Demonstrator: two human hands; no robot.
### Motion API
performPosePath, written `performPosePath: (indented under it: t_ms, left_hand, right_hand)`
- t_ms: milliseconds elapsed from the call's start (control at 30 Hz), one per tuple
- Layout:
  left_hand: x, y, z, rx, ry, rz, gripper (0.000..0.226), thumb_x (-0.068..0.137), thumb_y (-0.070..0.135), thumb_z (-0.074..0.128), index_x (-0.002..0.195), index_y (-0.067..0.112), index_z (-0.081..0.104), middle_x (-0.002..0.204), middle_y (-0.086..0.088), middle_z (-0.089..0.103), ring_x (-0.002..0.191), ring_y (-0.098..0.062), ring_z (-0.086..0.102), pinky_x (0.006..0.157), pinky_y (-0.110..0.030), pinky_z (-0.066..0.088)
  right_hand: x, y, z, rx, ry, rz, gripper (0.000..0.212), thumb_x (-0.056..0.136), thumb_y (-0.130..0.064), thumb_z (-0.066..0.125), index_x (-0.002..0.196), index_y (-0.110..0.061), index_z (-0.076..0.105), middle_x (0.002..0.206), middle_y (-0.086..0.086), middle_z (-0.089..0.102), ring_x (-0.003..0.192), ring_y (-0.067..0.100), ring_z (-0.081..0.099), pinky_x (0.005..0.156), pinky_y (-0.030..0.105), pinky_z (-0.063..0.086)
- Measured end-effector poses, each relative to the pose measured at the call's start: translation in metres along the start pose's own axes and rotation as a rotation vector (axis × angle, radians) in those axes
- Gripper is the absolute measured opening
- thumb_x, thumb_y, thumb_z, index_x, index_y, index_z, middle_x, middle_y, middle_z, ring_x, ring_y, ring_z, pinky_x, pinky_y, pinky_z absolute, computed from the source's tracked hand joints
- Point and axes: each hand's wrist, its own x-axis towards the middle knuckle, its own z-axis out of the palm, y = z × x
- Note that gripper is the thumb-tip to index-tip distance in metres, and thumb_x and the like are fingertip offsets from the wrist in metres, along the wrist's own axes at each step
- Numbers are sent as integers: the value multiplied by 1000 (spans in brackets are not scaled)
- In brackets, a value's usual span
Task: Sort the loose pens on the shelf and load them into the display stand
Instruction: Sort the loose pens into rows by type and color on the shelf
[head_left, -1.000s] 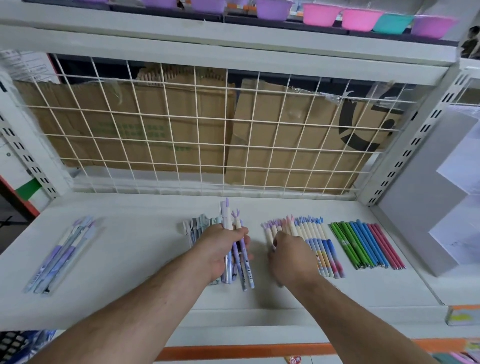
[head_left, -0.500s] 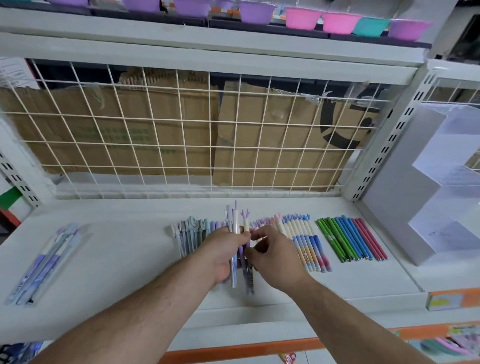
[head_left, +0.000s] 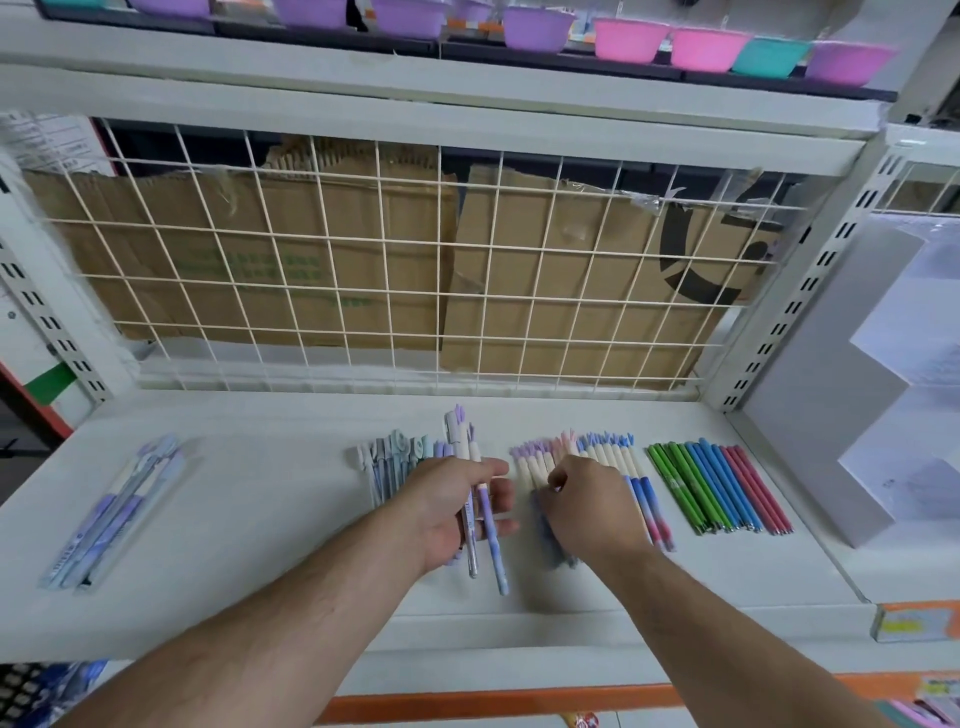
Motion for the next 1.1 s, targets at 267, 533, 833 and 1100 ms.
performPosePath:
  t_ms: [267, 533, 833, 1100]
  left_hand:
    - [1, -5, 7, 20, -103, 15, 21, 96, 14, 62, 108, 1, 74, 104, -20, 73, 76, -34, 68, 74, -51, 60]
    - [5, -10, 11, 94, 28, 62, 13, 98, 7, 53, 100, -1, 63, 73, -15, 68, 58, -25, 60, 55, -33, 55]
    - [7, -8, 6, 74, 84, 17, 9, 91, 10, 54, 95, 6, 61, 65, -8, 48, 44, -16, 34, 42, -20, 26]
    - [8, -11, 14, -29, -129, 15, 22, 90, 19, 63, 101, 7, 77, 95, -14, 73, 78, -27, 69, 62, -34, 56]
  right_hand:
    - [-32, -25, -9, 722, -196, -71, 9, 89, -7, 70, 96, -9, 65, 87, 11, 72, 60, 8, 70, 52, 19, 52]
    - [-10, 0, -3, 349, -3, 14, 13, 87, -24, 73, 95, -24, 63, 85, -5, 67, 70, 12, 65, 63, 28, 54]
    - [0, -1, -1, 80, 33, -8, 14, 91, -28, 62, 100, -17, 65, 85, 0, 70, 74, 17, 65, 65, 28, 53]
    - [-27, -23, 3, 687, -94, -104, 9, 88, -13, 71, 92, -19, 66, 84, 1, 73, 71, 15, 72, 59, 27, 60]
